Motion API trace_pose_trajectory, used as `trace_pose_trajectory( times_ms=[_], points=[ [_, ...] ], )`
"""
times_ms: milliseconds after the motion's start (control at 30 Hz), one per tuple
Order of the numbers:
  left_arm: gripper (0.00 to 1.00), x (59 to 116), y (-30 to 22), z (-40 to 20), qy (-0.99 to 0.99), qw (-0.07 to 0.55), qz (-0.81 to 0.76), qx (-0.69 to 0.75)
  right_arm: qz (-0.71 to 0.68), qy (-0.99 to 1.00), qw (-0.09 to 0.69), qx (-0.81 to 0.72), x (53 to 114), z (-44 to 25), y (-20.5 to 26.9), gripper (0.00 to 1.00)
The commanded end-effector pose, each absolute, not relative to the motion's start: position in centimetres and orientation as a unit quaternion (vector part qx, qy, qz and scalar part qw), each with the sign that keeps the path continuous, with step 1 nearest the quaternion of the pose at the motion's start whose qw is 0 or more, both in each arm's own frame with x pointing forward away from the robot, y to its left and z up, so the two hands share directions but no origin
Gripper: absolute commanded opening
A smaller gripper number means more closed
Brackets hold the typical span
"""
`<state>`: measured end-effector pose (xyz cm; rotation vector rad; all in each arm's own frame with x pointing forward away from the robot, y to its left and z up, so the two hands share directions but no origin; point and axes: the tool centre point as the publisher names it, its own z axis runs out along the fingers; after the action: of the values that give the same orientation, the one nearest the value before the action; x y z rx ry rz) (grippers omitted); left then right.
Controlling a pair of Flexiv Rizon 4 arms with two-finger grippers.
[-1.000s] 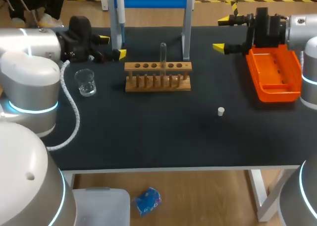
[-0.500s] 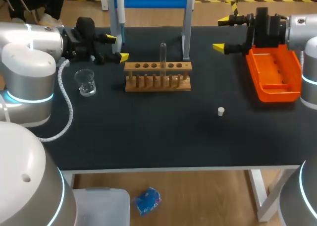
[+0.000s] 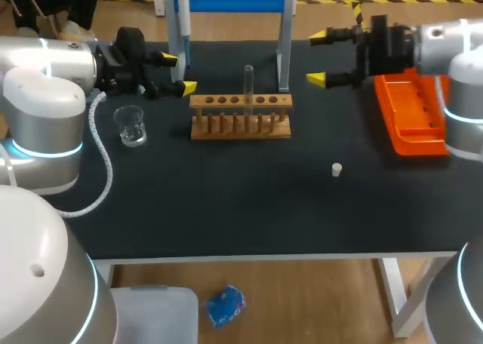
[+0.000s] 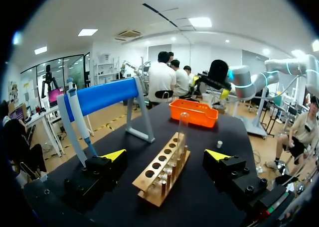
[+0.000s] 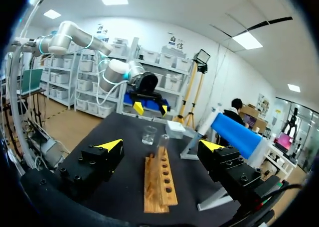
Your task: Invert the test tube, pick up the pipette, mount the tip to pipette, aspirate from beaker and dispense into the tube, eject the tip, return the pipette, and cap with the stopper.
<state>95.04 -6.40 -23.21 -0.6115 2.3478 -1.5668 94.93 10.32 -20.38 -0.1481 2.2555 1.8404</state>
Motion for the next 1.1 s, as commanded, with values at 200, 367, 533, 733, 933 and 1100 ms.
trace_pose_trajectory(
  times_ms=[200, 367, 533, 733, 933, 1100],
  points=[
    [1.0, 95.0, -6.4, -23.4, 0.805, 0.129, -0.54, -0.209, 0.647, 0.757, -0.004, -0.095, 99.2, -24.2, 16.9, 1.0],
    [1.0, 95.0, -6.4, -23.4, 0.805, 0.129, -0.54, -0.209, 0.663, 0.742, -0.03, -0.096, 99.6, -24.4, 18.5, 1.0],
    [1.0, 95.0, -6.4, -23.4, 0.805, 0.129, -0.54, -0.209, 0.691, 0.716, -0.045, -0.091, 99.0, -24.3, 19.6, 1.0],
    [1.0, 95.0, -6.4, -23.4, 0.805, 0.129, -0.54, -0.209, 0.698, 0.708, -0.066, -0.086, 97.7, -25.1, 20.5, 1.0],
    [1.0, 95.0, -6.4, -23.4, 0.805, 0.129, -0.54, -0.209, 0.701, 0.704, -0.094, -0.063, 96.8, -26.1, 21.1, 1.0],
    [1.0, 95.0, -6.4, -23.4, 0.805, 0.129, -0.54, -0.209, 0.699, 0.706, -0.099, -0.059, 96.3, -26.8, 21.4, 1.0]
  ],
)
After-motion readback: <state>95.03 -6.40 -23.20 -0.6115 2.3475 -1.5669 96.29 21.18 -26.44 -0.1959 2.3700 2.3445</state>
